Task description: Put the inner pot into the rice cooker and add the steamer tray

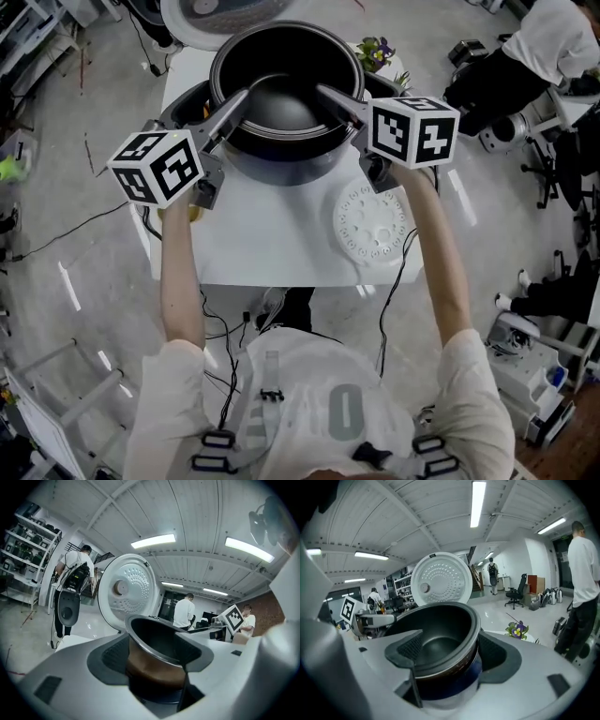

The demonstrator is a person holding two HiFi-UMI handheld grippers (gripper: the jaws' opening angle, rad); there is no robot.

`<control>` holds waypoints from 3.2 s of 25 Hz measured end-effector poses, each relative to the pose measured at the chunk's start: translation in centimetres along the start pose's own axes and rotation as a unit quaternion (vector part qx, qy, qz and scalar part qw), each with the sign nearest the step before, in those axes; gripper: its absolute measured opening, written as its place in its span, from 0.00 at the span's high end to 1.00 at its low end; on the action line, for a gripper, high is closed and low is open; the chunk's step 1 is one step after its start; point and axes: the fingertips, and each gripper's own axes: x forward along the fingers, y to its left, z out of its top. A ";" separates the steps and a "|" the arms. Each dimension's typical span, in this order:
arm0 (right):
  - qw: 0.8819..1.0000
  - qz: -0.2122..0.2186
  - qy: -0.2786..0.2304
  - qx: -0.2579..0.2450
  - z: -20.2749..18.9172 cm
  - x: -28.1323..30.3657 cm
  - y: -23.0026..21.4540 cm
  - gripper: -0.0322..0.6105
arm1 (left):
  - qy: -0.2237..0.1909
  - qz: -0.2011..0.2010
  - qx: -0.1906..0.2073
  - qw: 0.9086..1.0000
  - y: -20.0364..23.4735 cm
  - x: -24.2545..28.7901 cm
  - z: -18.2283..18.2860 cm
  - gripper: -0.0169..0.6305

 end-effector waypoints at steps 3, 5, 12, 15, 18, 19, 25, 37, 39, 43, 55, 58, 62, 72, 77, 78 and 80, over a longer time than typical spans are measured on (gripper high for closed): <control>0.999 -0.014 0.026 -0.027 -1.9 0.7 -0.5 0.39 | 0.012 0.007 0.002 1.000 0.4 0.2 -1.5 0.52; 0.999 -0.023 0.040 -0.027 -2.8 1.0 -1.1 0.40 | 0.023 0.009 0.002 1.000 0.4 0.5 -2.3 0.52; 0.994 -0.044 0.072 -0.068 -4.7 1.6 -1.8 0.41 | 0.066 0.026 0.017 0.997 0.8 1.2 -5.0 0.51; 0.993 -0.052 0.067 -0.079 -4.7 1.8 -1.6 0.42 | 0.068 0.042 0.035 0.996 1.1 1.0 -5.4 0.52; 0.993 -0.059 0.060 -0.084 -4.7 1.9 -1.5 0.42 | 0.068 0.062 0.062 0.994 1.5 0.9 -5.3 0.52; 0.992 -0.062 0.059 -0.090 -4.6 2.0 -1.5 0.41 | 0.068 0.070 0.075 0.992 1.6 0.9 -5.2 0.52; 0.987 -0.082 0.055 -0.126 -4.3 2.0 -1.7 0.42 | 0.071 0.071 0.082 0.992 1.6 1.0 -5.2 0.52; 0.986 -0.081 0.027 -0.144 -2.8 0.6 -0.3 0.41 | 0.020 0.071 0.074 0.995 0.9 -0.1 -2.6 0.52; 0.985 -0.083 0.008 -0.149 -1.5 -1.0 0.6 0.41 | -0.011 0.071 0.078 0.994 0.1 -1.3 -0.4 0.52; 0.982 -0.098 -0.037 -0.156 0.6 -5.8 1.7 0.41 | -0.057 0.062 0.100 0.991 -3.6 -4.2 2.6 0.52; 0.968 -0.225 -0.019 -0.113 -9.9 -20.0 -2.0 0.42 | 0.002 -0.080 0.087 0.993 -18.2 -2.8 -7.8 0.52; 0.967 -0.245 -0.017 -0.074 -13.9 -21.9 -3.6 0.43 | 0.010 -0.076 0.096 0.992 -19.2 -1.5 -11.4 0.52; 0.966 -0.258 0.008 -0.016 -20.1 -23.1 -5.5 0.44 | 0.069 -0.090 0.085 0.990 -19.6 0.2 -17.3 0.52; 0.963 -0.248 0.047 0.088 -30.5 -22.4 -7.4 0.44 | 0.192 -0.124 -0.003 0.973 -19.4 2.9 -27.9 0.52; 0.962 -0.234 0.058 0.131 -33.0 -21.5 -7.6 0.44 | 0.221 -0.129 -0.009 0.967 -19.3 3.2 -30.0 0.53; 0.961 -0.233 0.059 0.135 -33.2 -21.5 -7.7 0.44 | 0.225 -0.131 -0.011 0.965 -19.3 3.4 -30.2 0.53; 0.960 -0.232 0.060 0.143 -33.7 -21.5 -7.7 0.44 | 0.232 -0.132 -0.013 0.963 -19.4 3.5 -30.7 0.53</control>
